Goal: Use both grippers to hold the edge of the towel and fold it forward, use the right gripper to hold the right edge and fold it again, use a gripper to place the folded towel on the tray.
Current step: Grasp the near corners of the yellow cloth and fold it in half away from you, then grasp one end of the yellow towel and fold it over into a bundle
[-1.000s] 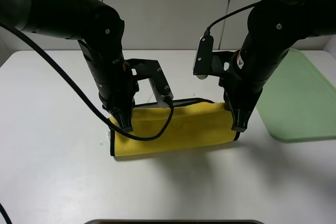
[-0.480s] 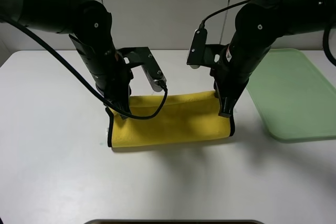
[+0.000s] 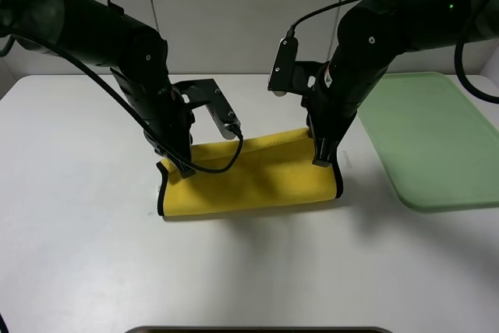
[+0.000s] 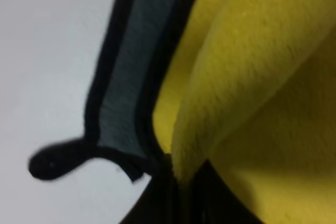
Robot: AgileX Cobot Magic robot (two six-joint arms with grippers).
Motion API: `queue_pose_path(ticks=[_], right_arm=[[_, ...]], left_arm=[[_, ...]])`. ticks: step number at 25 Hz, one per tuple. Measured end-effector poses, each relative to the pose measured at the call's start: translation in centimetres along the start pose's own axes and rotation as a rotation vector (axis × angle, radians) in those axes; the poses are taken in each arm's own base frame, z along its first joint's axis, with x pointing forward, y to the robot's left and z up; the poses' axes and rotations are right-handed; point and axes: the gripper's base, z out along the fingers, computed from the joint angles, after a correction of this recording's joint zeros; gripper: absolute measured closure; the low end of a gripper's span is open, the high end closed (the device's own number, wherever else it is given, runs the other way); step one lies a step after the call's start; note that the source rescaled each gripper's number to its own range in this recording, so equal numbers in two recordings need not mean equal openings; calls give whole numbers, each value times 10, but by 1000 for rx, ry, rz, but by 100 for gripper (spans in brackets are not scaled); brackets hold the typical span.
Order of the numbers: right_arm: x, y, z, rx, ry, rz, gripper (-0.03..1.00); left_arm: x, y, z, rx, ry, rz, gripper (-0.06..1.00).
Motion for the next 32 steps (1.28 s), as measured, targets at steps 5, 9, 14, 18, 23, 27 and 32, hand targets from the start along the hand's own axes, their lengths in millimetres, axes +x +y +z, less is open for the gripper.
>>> queue_pose_path(ticks=[5, 9, 14, 18, 23, 27, 32], right_arm=[[0, -1, 0, 5, -3, 0, 97], [0, -1, 0, 6, -2, -3, 97], [0, -1, 0, 6, -2, -3, 97], [0, -1, 0, 8, -4, -3, 96], [0, -2, 0, 15, -4, 42, 22], [1, -5, 0, 54, 7, 33, 0], [2, -6, 0, 64, 11, 24, -2]], left_arm=[[-6, 5, 1, -54, -64, 28, 94], [-9, 7, 1, -77, -94, 40, 94], [-9, 7, 0, -81, -99, 42, 94], [-9, 7, 0, -81, -99, 42, 84], [-10, 7, 0, -83, -102, 40, 25], [-12, 8, 0, -93, -124, 40, 0], [-12, 8, 0, -94, -126, 40, -5]])
